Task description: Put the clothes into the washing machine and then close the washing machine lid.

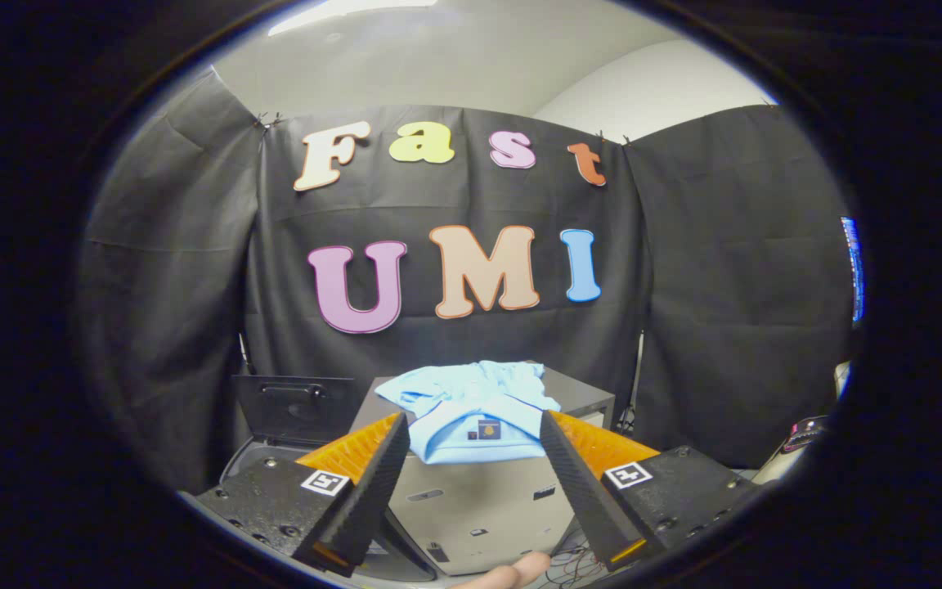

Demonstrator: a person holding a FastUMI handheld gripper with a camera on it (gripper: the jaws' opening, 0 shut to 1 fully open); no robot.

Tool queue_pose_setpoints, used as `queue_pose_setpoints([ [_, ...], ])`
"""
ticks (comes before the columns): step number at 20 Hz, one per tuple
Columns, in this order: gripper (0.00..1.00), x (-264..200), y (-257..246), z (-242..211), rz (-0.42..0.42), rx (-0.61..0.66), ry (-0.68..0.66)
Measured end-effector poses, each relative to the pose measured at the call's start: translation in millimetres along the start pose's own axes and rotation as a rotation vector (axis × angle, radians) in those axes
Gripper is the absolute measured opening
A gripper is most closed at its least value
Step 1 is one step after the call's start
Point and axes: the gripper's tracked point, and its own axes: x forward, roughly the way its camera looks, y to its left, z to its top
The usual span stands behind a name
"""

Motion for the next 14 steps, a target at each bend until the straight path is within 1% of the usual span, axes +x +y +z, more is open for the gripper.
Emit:
queue_pose_setpoints([
  [9,0.98,4.3,-4.2,-5.0,0.001,0.001,0.003],
  [14,0.98,25.2,-9.0,-1.7,-0.041,-0.019,0.035],
])
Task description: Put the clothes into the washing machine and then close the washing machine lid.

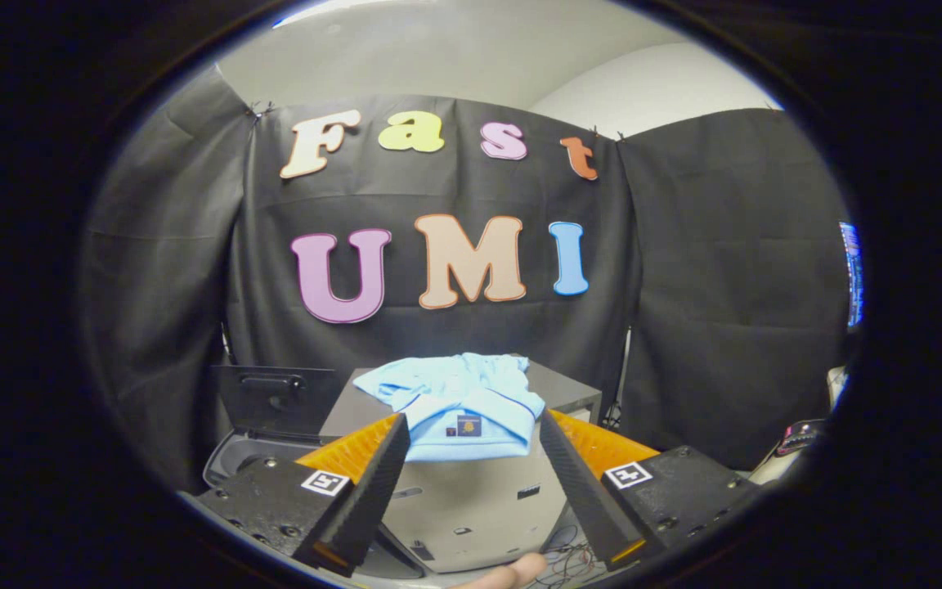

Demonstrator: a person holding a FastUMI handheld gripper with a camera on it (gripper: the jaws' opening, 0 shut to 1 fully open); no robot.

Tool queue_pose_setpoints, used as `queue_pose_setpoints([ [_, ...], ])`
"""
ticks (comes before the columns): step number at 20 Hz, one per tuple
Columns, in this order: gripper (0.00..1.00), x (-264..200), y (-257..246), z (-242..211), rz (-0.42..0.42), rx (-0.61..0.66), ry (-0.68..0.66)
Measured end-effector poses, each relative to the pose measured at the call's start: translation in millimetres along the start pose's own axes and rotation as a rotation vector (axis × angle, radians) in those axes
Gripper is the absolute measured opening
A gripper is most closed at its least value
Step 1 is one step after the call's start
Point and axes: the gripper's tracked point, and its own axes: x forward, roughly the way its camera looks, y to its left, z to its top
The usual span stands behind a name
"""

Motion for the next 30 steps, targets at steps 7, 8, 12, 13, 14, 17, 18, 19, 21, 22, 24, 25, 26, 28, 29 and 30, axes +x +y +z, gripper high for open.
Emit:
queue_pose_setpoints([
  [7,0.98,44.1,2.8,11.7,-0.013,-0.012,0.06],
  [8,0.98,51.6,0.8,10.5,-0.016,-0.006,0.073],
  [12,0.99,93.9,-6.8,6.3,-0.035,-0.004,0.133],
  [13,0.99,107.8,-7.7,7.0,-0.035,-0.01,0.141],
  [14,0.99,124.2,-8.6,5.0,-0.042,-0.015,0.157],
  [17,0.98,167.7,-8.4,-8.4,-0.061,-0.063,0.258],
  [18,0.98,183.2,-5.1,-7.7,-0.068,-0.062,0.279],
  [19,0.98,195.3,0.9,-6.6,-0.054,-0.061,0.288],
  [21,0.99,221.1,12.2,-5.1,-0.048,-0.017,0.302],
  [22,0.99,233.6,14.0,-11.4,-0.05,-0.006,0.327],
  [24,0.99,249.7,24.7,-35.9,-0.022,-0.021,0.434],
  [25,0.99,254.2,25.1,-51.0,-0.018,-0.049,0.508],
  [26,0.99,259.1,24.7,-59.3,-0.026,-0.064,0.552],
  [28,0.98,264.7,35.6,-68.3,0.002,-0.086,0.599],
  [29,0.95,267.7,31.9,-74.0,-0.016,-0.101,0.62],
  [30,0.94,268.3,35.4,-79.9,-0.022,-0.072,0.635],
])
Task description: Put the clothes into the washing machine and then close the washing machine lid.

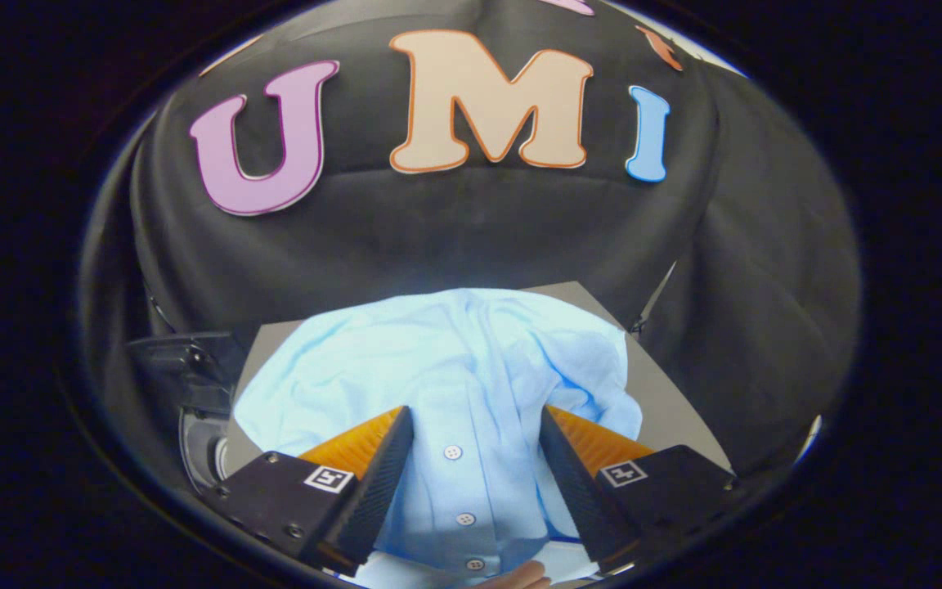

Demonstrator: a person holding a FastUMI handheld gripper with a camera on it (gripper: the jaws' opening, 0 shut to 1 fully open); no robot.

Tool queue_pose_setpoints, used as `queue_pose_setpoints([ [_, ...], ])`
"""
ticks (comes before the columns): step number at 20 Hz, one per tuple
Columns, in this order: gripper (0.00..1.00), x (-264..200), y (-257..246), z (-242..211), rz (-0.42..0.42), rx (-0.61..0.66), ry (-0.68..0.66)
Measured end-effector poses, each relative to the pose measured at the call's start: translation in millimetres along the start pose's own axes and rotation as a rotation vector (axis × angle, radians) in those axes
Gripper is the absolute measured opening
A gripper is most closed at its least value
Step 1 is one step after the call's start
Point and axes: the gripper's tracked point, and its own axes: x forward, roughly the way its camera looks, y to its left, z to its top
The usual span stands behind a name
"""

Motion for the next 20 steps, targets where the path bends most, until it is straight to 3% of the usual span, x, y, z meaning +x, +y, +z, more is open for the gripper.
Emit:
queue_pose_setpoints([
  [2,0.96,0.8,0.6,-0.3,0.011,0.086,-0.035],
  [6,0.84,5.8,7.0,-0.2,0.014,0.073,-0.055],
  [11,0.17,-2.3,15.1,-4.4,-0.055,0.04,-0.072],
  [15,0.05,-24.8,22.2,-13.6,-0.083,0.1,-0.074],
  [20,0.05,-61.3,37.3,-6.2,-0.095,0.119,-0.164],
])
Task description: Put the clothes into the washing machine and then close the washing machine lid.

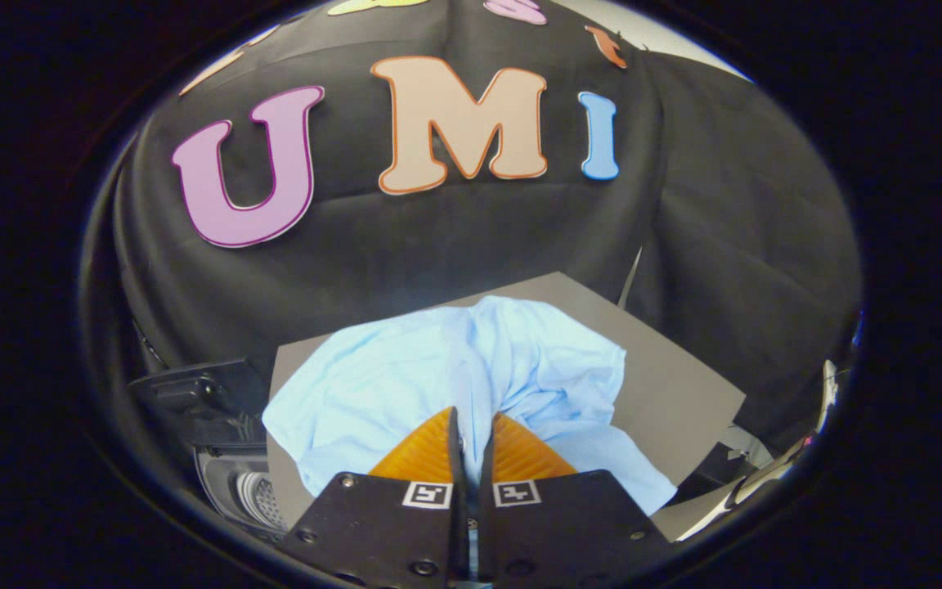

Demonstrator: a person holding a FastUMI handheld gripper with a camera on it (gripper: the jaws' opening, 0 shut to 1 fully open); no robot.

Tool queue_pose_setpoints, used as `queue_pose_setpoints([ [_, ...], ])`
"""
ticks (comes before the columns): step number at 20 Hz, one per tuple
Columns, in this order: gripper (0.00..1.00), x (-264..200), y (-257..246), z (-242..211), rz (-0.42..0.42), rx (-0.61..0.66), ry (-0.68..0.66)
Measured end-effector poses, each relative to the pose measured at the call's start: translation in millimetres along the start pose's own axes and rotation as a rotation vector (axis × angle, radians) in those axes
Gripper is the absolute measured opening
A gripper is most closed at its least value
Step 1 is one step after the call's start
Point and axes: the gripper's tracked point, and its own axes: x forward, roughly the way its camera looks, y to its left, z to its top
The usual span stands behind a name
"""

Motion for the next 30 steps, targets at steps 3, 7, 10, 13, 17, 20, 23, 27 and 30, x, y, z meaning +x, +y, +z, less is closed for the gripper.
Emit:
queue_pose_setpoints([
  [3,0.04,-30.5,10.0,22.6,-0.011,0.003,-0.072],
  [7,0.04,-70.8,43.3,54.3,-0.002,-0.007,-0.162],
  [10,0.04,-95.4,77.7,72.5,0.028,-0.011,-0.207],
  [13,0.04,-116.5,116.0,88.5,0.07,-0.008,-0.26],
  [17,0.04,-138.0,178.8,83.3,0.168,0.006,-0.289],
  [20,0.04,-144.4,222.3,74.6,0.223,0.012,-0.307],
  [23,0.04,-146.5,253.6,54.6,0.258,-0.001,-0.327],
  [27,0.04,-136.2,281.0,13.4,0.274,-0.045,-0.3],
  [30,0.04,-118.9,289.8,-16.8,0.279,-0.077,-0.289],
])
